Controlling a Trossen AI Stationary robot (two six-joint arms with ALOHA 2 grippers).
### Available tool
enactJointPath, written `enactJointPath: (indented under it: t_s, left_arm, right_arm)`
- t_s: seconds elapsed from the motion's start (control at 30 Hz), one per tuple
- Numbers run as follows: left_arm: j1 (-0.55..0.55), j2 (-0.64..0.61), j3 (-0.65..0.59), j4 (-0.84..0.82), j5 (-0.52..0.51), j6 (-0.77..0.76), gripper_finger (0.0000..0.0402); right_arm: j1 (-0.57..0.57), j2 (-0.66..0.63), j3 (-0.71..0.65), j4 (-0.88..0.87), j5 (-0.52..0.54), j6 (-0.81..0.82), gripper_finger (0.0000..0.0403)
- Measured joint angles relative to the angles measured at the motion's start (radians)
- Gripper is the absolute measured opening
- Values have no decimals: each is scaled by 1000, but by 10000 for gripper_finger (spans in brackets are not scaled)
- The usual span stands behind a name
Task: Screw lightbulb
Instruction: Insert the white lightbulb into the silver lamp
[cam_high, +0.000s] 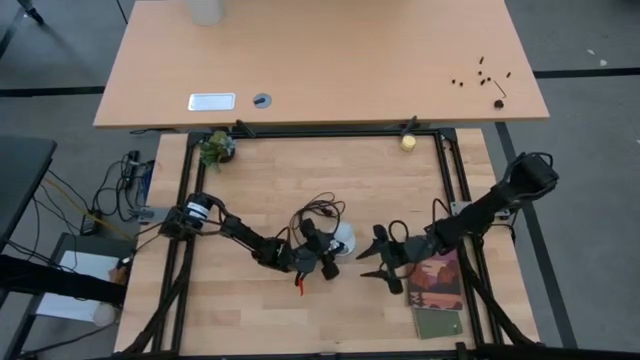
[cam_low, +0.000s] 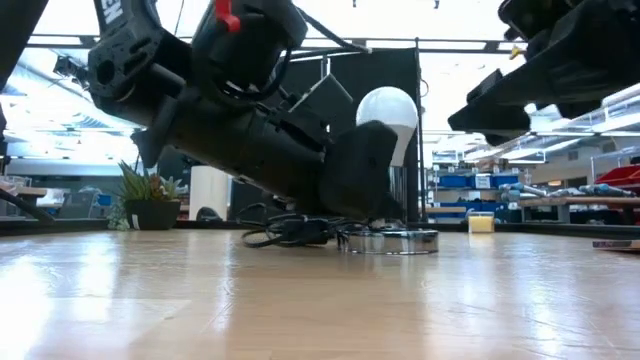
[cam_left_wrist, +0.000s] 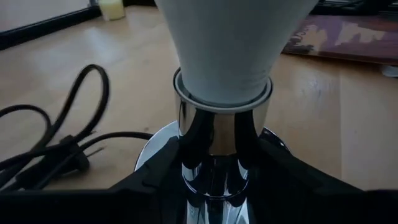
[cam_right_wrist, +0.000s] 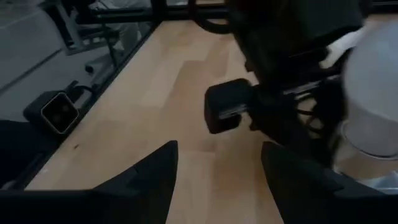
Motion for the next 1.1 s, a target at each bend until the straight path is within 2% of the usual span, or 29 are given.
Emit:
enactJointPath:
  t_s: [0.17, 0.23, 0.47, 0.63, 0.83, 1.1]
  left_arm:
    - [-6, 0, 1, 3, 61, 21, 178]
    - [-8, -1, 1, 5, 95, 25, 178]
    - [-18, -1, 1, 29, 175, 60, 178]
    - [-18, -1, 1, 37, 184, 60, 178]
    - [-19, 0, 1, 39, 144, 57, 178]
    - [-15, 0, 0, 20, 19, 21, 178]
  right_arm:
    - [20, -25, 0, -100, 190, -16, 240]
    - [-16, -25, -1, -111, 206, -32, 240]
    - [-150, -25, -1, -76, 10, -47, 244]
    - [-200, -25, -1, -38, -106, -36, 258]
    - [-183, -25, -1, -23, -155, -48, 271]
    - [-73, -24, -1, -37, -198, 71, 265]
